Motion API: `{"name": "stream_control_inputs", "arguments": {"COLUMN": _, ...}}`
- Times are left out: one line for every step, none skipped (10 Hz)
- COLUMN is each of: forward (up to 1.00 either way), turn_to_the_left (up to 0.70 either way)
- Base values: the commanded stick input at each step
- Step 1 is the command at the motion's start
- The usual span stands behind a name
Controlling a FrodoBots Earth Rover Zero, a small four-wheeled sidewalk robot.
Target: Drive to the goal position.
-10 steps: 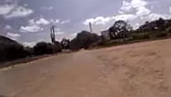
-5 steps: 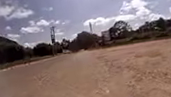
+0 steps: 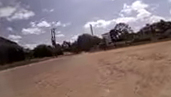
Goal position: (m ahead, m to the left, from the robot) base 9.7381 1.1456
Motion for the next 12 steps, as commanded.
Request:
{"name": "stream_control_inputs", "arguments": {"forward": 0.5, "turn_to_the_left": 0.0}}
{"name": "stream_control_inputs", "arguments": {"forward": 0.5, "turn_to_the_left": 0.0}}
{"name": "stream_control_inputs", "arguments": {"forward": 0.5, "turn_to_the_left": 0.0}}
{"name": "stream_control_inputs", "arguments": {"forward": 0.5, "turn_to_the_left": 0.0}}
{"name": "stream_control_inputs", "arguments": {"forward": 0.5, "turn_to_the_left": 0.0}}
{"name": "stream_control_inputs", "arguments": {"forward": 0.5, "turn_to_the_left": 0.0}}
{"name": "stream_control_inputs", "arguments": {"forward": 0.5, "turn_to_the_left": 0.0}}
{"name": "stream_control_inputs", "arguments": {"forward": 0.5, "turn_to_the_left": 0.0}}
{"name": "stream_control_inputs", "arguments": {"forward": 0.5, "turn_to_the_left": 0.0}}
{"name": "stream_control_inputs", "arguments": {"forward": 0.5, "turn_to_the_left": 0.0}}
{"name": "stream_control_inputs", "arguments": {"forward": 0.5, "turn_to_the_left": 0.0}}
{"name": "stream_control_inputs", "arguments": {"forward": 0.5, "turn_to_the_left": 0.0}}
